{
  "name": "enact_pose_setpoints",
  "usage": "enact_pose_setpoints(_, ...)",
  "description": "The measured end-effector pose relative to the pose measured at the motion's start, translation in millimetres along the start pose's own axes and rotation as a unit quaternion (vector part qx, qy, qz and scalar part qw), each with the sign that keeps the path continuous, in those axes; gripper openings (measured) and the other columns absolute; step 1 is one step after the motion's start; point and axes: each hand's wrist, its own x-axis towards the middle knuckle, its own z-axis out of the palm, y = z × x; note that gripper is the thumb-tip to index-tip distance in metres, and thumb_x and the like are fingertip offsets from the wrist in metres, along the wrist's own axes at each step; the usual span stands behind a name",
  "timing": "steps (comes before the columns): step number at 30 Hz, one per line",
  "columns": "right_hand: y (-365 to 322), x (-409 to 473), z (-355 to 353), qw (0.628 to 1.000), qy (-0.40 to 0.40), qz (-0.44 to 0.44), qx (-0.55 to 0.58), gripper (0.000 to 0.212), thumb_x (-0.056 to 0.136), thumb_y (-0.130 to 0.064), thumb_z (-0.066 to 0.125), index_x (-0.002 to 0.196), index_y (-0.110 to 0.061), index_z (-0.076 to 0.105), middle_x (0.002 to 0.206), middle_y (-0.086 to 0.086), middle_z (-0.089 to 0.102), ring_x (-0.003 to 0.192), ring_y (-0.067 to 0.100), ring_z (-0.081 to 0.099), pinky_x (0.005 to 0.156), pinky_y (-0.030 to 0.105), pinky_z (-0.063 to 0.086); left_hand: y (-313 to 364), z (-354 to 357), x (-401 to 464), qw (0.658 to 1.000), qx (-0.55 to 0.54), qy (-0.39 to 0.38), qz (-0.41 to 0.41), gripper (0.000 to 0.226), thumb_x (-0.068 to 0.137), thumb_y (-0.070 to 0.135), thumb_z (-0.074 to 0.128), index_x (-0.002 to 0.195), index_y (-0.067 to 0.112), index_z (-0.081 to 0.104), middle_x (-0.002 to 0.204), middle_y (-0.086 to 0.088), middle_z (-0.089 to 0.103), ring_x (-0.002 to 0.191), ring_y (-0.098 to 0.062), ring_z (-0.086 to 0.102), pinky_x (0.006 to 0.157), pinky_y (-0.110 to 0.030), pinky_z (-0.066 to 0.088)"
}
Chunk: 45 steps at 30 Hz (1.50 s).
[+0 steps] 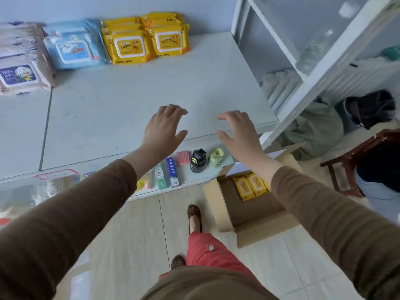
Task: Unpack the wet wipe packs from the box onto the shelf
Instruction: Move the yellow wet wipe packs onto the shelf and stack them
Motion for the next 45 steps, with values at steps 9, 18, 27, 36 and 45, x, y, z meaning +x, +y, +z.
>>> enact_pose_setpoints(9,128.3,-138.1,-33.1,0.993,-0.050,0.100,-0.026,0.028,0.092,-0.020,0.059,0.120,-0.023,0.057,0.118,-0.004,0.056,0.114,0.019,0.050,0.091,0.033,0.044,128.2,92.6,-49.6,0.996,-0.003,-0.069,0.061,0.043,0.088,0.029,0.063,0.129,0.019,0.056,0.130,0.000,0.057,0.123,-0.024,0.047,0.097,-0.041,0.045)
enact_pose_setpoints(18,307.4,-209.8,-8.0,0.950,-0.160,0.266,0.032,0.029,0.092,-0.025,0.060,0.120,-0.017,0.061,0.121,0.003,0.063,0.113,0.024,0.059,0.091,0.042,0.050,224.5,263.6,-30.9,0.970,0.022,-0.243,0.027,0.049,0.086,0.034,0.061,0.133,0.025,0.050,0.132,0.002,0.052,0.124,-0.022,0.044,0.096,-0.041,0.045)
enact_pose_setpoints(27,438.0,-238.0,119.3,0.824,-0.217,0.486,0.192,0.048,0.091,-0.023,0.065,0.136,-0.011,0.051,0.132,0.008,0.059,0.118,0.023,0.058,0.098,0.035,0.046,214.8,452.1,-1.2,0.921,0.082,-0.375,0.071,0.053,0.088,0.030,0.058,0.139,0.023,0.045,0.139,0.001,0.047,0.130,-0.022,0.041,0.105,-0.037,0.038)
enact_pose_setpoints(36,526.9,-241.3,278.0,0.632,-0.135,0.676,0.355,0.059,0.090,-0.025,0.070,0.142,-0.012,0.045,0.132,0.009,0.054,0.116,0.023,0.053,0.087,0.031,0.040,164.8,627.4,35.6,0.870,0.178,-0.433,0.154,0.057,0.089,0.016,0.062,0.142,0.020,0.042,0.136,0.001,0.048,0.119,-0.022,0.047,0.092,-0.037,0.049)
enact_pose_setpoints(45,564.0,-220.2,358.9,0.500,-0.067,0.747,0.433,0.058,0.085,-0.030,0.076,0.133,-0.006,0.055,0.112,0.006,0.056,0.110,0.020,0.053,0.107,0.039,0.044,145.1,723.2,47.8,0.862,0.206,-0.402,0.230,0.049,0.085,0.006,0.061,0.132,0.015,0.048,0.131,-0.002,0.051,0.118,-0.025,0.050,0.087,-0.037,0.050)
